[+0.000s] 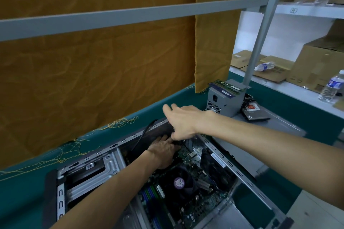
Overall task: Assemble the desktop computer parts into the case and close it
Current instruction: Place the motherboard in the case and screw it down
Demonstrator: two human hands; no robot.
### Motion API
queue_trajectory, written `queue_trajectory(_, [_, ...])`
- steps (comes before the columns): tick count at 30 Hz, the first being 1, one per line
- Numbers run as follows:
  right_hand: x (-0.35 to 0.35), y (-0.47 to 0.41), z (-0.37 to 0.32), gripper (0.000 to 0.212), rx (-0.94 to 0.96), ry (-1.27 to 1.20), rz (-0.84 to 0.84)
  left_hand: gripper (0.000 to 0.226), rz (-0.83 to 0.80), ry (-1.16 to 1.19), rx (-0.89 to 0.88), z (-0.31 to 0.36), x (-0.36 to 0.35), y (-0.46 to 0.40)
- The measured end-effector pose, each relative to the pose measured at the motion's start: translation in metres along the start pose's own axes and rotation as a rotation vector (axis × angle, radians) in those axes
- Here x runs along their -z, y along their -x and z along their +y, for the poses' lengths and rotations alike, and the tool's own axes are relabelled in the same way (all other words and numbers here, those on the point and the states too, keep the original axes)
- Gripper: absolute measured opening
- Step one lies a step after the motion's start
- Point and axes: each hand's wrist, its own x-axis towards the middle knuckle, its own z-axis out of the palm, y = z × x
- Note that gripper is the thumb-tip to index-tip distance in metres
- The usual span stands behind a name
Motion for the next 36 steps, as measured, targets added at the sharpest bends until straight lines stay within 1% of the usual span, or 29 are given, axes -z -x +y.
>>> queue_trajectory(1, [0.0, 0.001, -0.002, 0.056, 0.013, -0.015, 0.005, 0.057, 0.001, -0.003, -0.001, 0.0, 0.0, 0.0])
queue_trajectory(4, [-0.006, 0.002, -0.005, 0.047, 0.02, 0.141, 0.123, 0.058, 0.01, -0.002, -0.001, 0.0, 0.0, 0.0])
queue_trajectory(5, [-0.006, 0.002, -0.003, 0.047, -0.001, 0.149, 0.116, 0.058, 0.012, -0.005, -0.001, 0.0, 0.0, 0.0])
queue_trajectory(6, [-0.004, 0.002, 0.0, 0.049, -0.026, 0.103, 0.074, 0.057, 0.01, -0.005, 0.0, 0.0, -0.001, -0.001])
queue_trajectory(8, [0.005, 0.003, 0.008, 0.057, -0.062, -0.09, -0.052, 0.057, 0.016, 0.006, 0.002, 0.0, -0.002, -0.001])
queue_trajectory(9, [0.007, 0.003, 0.01, 0.06, -0.054, -0.126, -0.064, 0.056, 0.02, 0.008, 0.0, 0.0, -0.002, -0.002])
queue_trajectory(10, [0.006, 0.003, 0.009, 0.059, -0.04, -0.084, -0.024, 0.056, 0.022, 0.007, -0.002, 0.0, -0.002, -0.002])
queue_trajectory(12, [0.001, 0.003, 0.003, 0.048, -0.02, 0.101, 0.097, 0.056, 0.026, -0.005, -0.001, 0.0, -0.002, -0.002])
queue_trajectory(13, [-0.001, 0.003, 0.001, 0.044, -0.022, 0.147, 0.112, 0.056, 0.023, -0.012, 0.0, 0.0, -0.002, -0.002])
queue_trajectory(14, [-0.002, 0.002, 0.0, 0.041, -0.029, 0.128, 0.085, 0.057, 0.015, -0.012, 0.002, 0.0, -0.002, -0.002])
queue_trajectory(15, [-0.001, 0.002, 0.0, 0.04, -0.032, 0.06, 0.036, 0.057, 0.007, -0.009, 0.003, 0.0, -0.002, -0.002])
queue_trajectory(17, [0.004, 0.001, 0.0, 0.045, -0.025, -0.066, -0.069, 0.057, 0.004, -0.003, 0.005, 0.0, -0.002, -0.002])
queue_trajectory(19, [0.003, 0.001, -0.003, 0.045, -0.006, 0.008, -0.02, 0.057, 0.009, -0.003, 0.001, 0.0, -0.002, -0.002])
queue_trajectory(21, [0.003, 0.0, -0.006, 0.047, -0.028, 0.079, 0.044, 0.057, 0.013, -0.009, 0.001, 0.001, -0.001, -0.002])
queue_trajectory(25, [0.01, -0.003, -0.004, 0.063, -0.052, -0.098, -0.064, 0.059, 0.017, -0.009, -0.004, 0.0, -0.001, -0.002])
queue_trajectory(26, [0.01, -0.004, -0.004, 0.063, -0.045, -0.077, -0.047, 0.059, 0.016, -0.003, -0.007, -0.001, -0.001, -0.002])
queue_trajectory(28, [0.006, -0.006, -0.005, 0.06, -0.058, 0.059, 0.041, 0.058, 0.022, 0.002, -0.006, 0.0, -0.001, -0.003])
queue_trajectory(30, [0.004, -0.008, -0.003, 0.061, -0.058, 0.096, 0.041, 0.058, 0.015, 0.005, -0.007, 0.0, 0.0, -0.003])
queue_trajectory(31, [0.003, -0.007, -0.001, 0.06, -0.041, 0.051, 0.005, 0.059, 0.009, 0.013, -0.007, 0.0, 0.0, -0.003])
queue_trajectory(33, [0.001, -0.007, 0.0, 0.047, -0.005, -0.027, -0.038, 0.06, 0.011, 0.015, -0.007, 0.0, -0.001, -0.003])
queue_trajectory(35, [-0.003, -0.006, -0.001, 0.033, 0.026, 0.018, 0.044, 0.06, 0.011, 0.012, -0.009, 0.0, -0.002, -0.003])
queue_trajectory(36, [-0.004, -0.005, -0.002, 0.031, 0.032, 0.04, 0.083, 0.061, 0.01, 0.013, -0.004, 0.001, -0.002, -0.003])
